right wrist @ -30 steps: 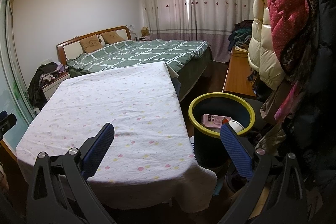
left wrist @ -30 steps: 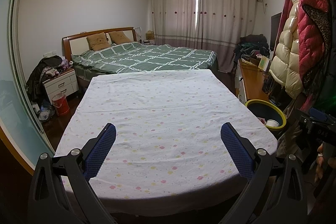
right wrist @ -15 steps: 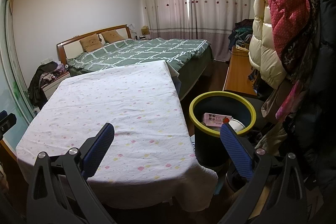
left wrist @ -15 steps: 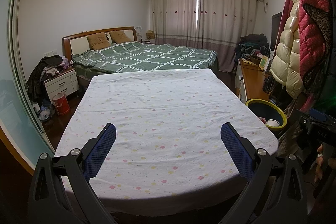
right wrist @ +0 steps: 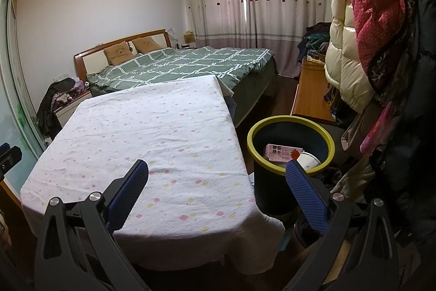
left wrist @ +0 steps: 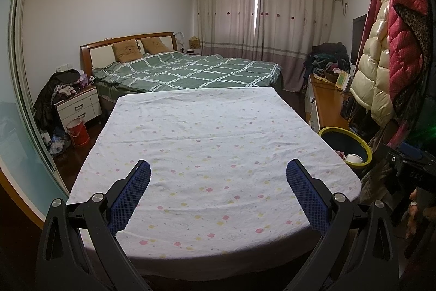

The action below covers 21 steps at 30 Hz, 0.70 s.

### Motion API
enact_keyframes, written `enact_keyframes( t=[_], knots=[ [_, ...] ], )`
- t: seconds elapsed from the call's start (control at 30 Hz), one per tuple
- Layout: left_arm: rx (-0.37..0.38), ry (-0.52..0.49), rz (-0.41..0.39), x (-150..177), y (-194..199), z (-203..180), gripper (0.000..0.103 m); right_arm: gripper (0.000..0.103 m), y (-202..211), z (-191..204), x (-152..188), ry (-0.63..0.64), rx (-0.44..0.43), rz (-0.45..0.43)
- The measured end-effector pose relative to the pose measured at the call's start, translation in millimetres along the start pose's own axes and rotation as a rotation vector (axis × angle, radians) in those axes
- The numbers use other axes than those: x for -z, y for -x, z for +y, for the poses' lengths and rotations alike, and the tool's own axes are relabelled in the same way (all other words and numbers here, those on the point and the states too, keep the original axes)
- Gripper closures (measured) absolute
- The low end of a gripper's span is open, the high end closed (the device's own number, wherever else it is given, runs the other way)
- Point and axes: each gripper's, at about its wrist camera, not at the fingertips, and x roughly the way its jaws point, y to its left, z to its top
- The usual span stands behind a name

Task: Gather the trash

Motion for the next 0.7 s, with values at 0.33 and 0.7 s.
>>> enact_keyframes(
  t=[0.33,0.7],
  knots=[
    [0.019,0.018,0.028,-2.6,-14.3,3.0,0.005,0.007,-11.6,0.2,2.2,0.002,-0.004,0.028],
    [-0.080,0.011,0.218,-23.9,-152.4,46.4,0.005,0.007,-114.6,43.1,-46.1,0.091,-0.108,0.124]
  ],
)
